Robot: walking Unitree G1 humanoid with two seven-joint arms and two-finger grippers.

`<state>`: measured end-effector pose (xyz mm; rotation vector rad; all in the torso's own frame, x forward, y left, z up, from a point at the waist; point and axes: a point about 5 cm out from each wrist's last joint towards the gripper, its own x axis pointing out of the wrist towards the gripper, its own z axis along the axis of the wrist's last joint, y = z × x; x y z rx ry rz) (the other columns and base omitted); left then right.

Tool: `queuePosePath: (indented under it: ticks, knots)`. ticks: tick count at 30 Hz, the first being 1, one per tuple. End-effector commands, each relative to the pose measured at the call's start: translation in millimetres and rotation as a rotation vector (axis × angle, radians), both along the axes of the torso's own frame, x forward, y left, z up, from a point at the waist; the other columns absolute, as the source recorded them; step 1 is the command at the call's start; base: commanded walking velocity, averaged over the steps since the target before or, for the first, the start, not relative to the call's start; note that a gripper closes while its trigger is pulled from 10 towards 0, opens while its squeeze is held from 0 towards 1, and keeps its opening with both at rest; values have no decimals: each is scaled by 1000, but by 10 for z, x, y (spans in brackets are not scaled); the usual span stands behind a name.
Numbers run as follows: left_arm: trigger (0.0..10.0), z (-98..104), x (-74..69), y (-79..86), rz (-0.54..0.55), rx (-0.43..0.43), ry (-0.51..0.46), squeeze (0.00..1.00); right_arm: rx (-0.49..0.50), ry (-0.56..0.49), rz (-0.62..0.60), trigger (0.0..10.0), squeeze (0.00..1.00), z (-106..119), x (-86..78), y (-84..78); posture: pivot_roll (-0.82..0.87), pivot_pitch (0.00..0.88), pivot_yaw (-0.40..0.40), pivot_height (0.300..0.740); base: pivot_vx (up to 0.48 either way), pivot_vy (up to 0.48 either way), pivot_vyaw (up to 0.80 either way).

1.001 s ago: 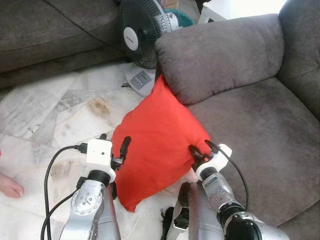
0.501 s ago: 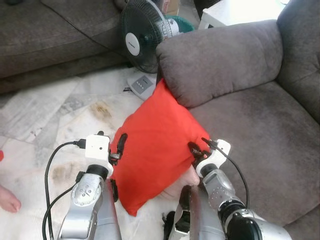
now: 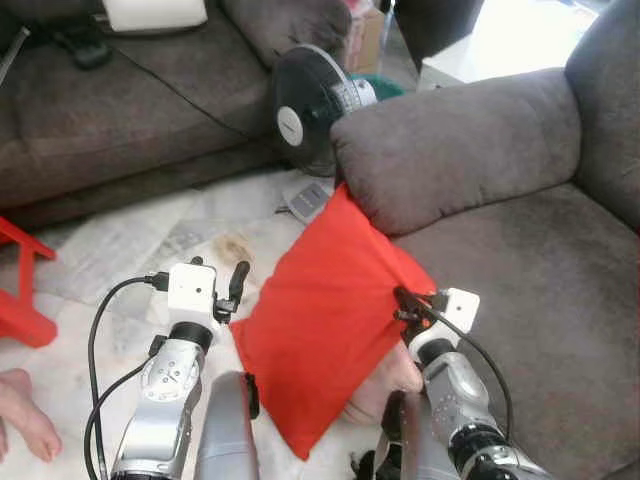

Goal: Move the pillow to the sofa from floor

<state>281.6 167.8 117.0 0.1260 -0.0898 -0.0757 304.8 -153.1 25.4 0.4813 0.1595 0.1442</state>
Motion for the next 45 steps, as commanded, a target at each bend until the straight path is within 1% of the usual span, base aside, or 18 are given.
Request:
queuePosePath:
  ticks: [1,2,3,4,7,10,15,17,22,24,28,35,36,40,45]
  knots:
    - [10000,-11,6,-10,-8,-6,3,0,-32,-111,-50,10000,0,190,85,-144,247,70,-56,585,0,0,0]
    - [10000,-10,24,-16,-15,-2,1,0,-34,-124,-61,10000,0,206,85,-153,230,53,-34,585,0,0,0]
    - [10000,-10,24,-16,-15,-2,1,0,-34,-124,-61,10000,0,206,85,-153,230,53,-34,585,0,0,0]
    - [10000,-4,55,-31,-24,-1,-4,0,-37,-152,-68,10000,0,245,91,-150,212,31,-21,585,0,0,0]
    - [10000,17,108,-61,-35,-5,-15,0,-44,-188,-78,10000,0,301,102,-154,214,23,-21,595,0,0,0]
    - [10000,17,108,-61,-35,-5,-15,0,-44,-188,-78,10000,0,301,102,-154,214,23,-21,595,0,0,0]
    - [10000,21,99,-46,-30,-5,-27,0,-44,-200,-70,10000,0,339,127,-119,238,44,-33,615,0,0,0]
    - [10000,18,82,-19,-18,-3,-28,0,-40,-203,-59,10000,0,351,137,-75,240,51,-35,629,0,0,0]
    - [10000,23,86,-15,-15,-2,-32,0,-41,-205,-52,10000,0,354,138,-54,242,60,-34,639,0,0,0]
    - [10000,37,100,-16,-17,0,-40,0,-44,-207,-54,10000,0,361,135,-48,239,64,-31,654,0,0,0]
    - [10000,40,104,-19,-18,0,-42,0,-45,-208,-55,10000,0,363,135,-53,239,65,-30,659,0,0,0]
    - [10000,48,116,-26,-25,2,-44,0,-48,-206,-63,10000,0,362,130,-70,241,73,-21,713,0,0,0]
    - [10000,48,116,-26,-25,2,-44,0,-48,-206,-63,10000,0,362,130,-70,241,73,-21,713,0,0,0]
    - [10000,55,121,-25,-29,3,-47,0,-47,-209,-64,10000,0,368,135,-61,242,73,-17,740,0,0,0]
    - [10000,65,135,-24,-31,4,-50,0,-47,-214,-67,10000,0,382,143,-68,241,71,-14,740,0,0,0]
